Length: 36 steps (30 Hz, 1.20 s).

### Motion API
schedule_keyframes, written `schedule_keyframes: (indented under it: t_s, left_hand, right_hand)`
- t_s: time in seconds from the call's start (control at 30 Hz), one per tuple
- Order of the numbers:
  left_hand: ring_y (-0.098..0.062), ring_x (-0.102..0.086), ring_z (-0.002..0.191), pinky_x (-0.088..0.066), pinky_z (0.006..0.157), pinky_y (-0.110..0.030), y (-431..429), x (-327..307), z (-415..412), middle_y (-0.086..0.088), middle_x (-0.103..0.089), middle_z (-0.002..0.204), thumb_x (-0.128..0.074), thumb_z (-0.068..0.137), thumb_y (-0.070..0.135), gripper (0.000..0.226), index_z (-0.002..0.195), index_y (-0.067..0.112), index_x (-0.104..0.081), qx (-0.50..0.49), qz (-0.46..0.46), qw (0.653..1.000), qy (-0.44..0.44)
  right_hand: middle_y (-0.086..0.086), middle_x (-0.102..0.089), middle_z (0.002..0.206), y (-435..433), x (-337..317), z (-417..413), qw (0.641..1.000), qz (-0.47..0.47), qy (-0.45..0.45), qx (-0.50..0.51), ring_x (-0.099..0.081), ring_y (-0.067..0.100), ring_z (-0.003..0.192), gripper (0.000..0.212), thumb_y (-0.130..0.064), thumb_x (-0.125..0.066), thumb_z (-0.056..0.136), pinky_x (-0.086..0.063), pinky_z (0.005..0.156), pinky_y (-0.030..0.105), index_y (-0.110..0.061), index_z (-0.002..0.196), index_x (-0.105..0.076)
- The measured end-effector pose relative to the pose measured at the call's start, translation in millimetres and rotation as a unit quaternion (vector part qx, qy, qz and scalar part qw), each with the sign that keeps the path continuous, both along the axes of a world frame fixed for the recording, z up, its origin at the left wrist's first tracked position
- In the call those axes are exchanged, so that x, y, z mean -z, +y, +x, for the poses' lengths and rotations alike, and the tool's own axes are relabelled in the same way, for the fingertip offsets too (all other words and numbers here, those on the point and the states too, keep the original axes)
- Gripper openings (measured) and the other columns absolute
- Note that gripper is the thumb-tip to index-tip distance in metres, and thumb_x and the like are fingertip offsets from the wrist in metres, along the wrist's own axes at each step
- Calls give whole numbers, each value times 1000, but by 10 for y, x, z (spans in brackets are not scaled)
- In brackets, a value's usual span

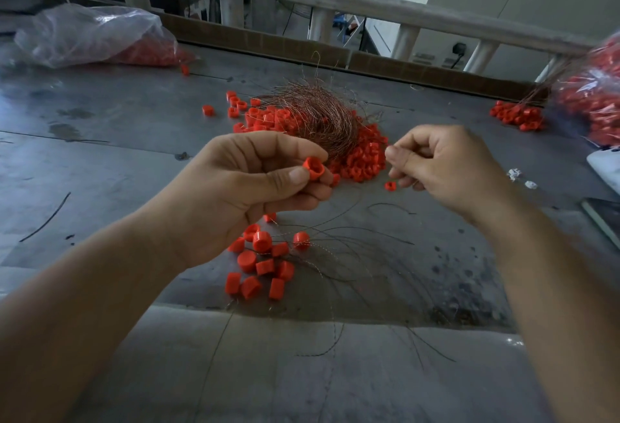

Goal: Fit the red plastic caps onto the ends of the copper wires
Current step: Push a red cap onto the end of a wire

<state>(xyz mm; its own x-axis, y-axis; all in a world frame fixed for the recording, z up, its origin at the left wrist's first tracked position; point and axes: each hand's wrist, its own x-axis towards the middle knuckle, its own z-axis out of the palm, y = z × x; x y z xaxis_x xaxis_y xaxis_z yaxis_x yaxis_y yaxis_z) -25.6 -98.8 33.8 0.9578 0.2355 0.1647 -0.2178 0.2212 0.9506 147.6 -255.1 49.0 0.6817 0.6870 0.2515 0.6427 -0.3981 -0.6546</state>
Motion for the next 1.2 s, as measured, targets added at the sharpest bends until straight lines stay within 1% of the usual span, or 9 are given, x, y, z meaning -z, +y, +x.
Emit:
schedule_keyframes:
  t_s: [0.1, 0.17, 0.27, 0.33, 0.57, 0.73, 0.87, 1.0, 1.2]
  left_hand:
    - [-16, -70, 74, -54, 62, -18, 5, 4, -2, -8, -73, 80, -67, 64, 7, 20, 83, 12, -74, 6, 5, 1000, 5]
    - [-16, -70, 74, -54, 63, -18, 4, 4, -3, -8, -72, 80, -67, 65, 7, 20, 83, 12, -74, 6, 7, 1000, 5]
    - [-17, -70, 75, -54, 63, -19, -2, 11, -4, -9, -72, 81, -67, 64, 6, 22, 84, 12, -74, 5, 11, 1000, 7]
    - [-17, -70, 75, -54, 63, -19, -11, 17, 2, -8, -72, 81, -65, 66, 3, 21, 83, 13, -74, 4, 16, 1000, 9]
    - [-15, -70, 74, -54, 62, -19, -15, 19, 12, -8, -72, 80, -68, 64, 5, 22, 82, 15, -75, 7, 20, 1000, 8]
    - [-16, -70, 75, -54, 63, -19, -16, 26, 16, -7, -73, 80, -67, 65, 7, 21, 82, 15, -75, -8, 40, 999, 11]
    - [-15, -70, 75, -53, 63, -18, -30, 29, 21, -6, -73, 79, -60, 64, 9, 25, 83, 17, -75, -22, 56, 998, 19]
    - [-14, -70, 75, -53, 63, -17, -29, 26, 19, -6, -73, 80, -60, 64, 10, 27, 86, 17, -74, -28, 69, 997, 21]
    - [-13, -70, 74, -53, 63, -16, -32, 21, 26, -4, -73, 79, -59, 65, 10, 30, 89, 19, -73, -39, 79, 996, 22]
  right_hand:
    - [-8, -63, 66, 48, 134, 77, 996, -51, -71, 30, -56, -6, 56, 14, -16, -65, 83, -42, 61, 7, -22, 71, -62]
    - [-3, -65, 74, 93, 202, 96, 996, -52, -70, 26, -57, 1, 63, 7, -12, -66, 82, -46, 69, 19, -19, 82, -68]
    - [-13, -55, 71, 195, 299, 96, 993, -56, -107, 13, -49, 0, 63, 15, -15, -68, 79, -39, 69, 20, -16, 95, -69]
    - [-11, -51, 73, 262, 351, 91, 989, -68, -133, 12, -47, 7, 67, 21, -18, -69, 78, -38, 70, 23, -17, 99, -68]
    - [-7, -55, 82, 282, 370, 89, 986, -63, -153, 28, -52, 9, 80, 12, -19, -64, 83, -40, 74, 21, -14, 92, -70]
    - [-2, -64, 70, 136, 181, 50, 996, 72, 33, 37, -61, 10, 62, 17, -5, -56, 88, -53, 63, 24, -14, 97, -67]
    - [1, -64, 72, 99, 58, -98, 981, 151, 118, -22, -62, 4, 60, 20, 1, -54, 88, -50, 57, 15, -16, 89, -62]
    - [-1, -63, 69, 133, 14, -258, 965, 168, 174, -104, -62, 4, 62, 28, 7, -53, 86, -50, 59, 15, -18, 81, -65]
    - [-8, -65, 69, 148, 9, -328, 954, 176, 199, -136, -62, 2, 65, 24, 6, -58, 81, -46, 58, 10, -16, 88, -65]
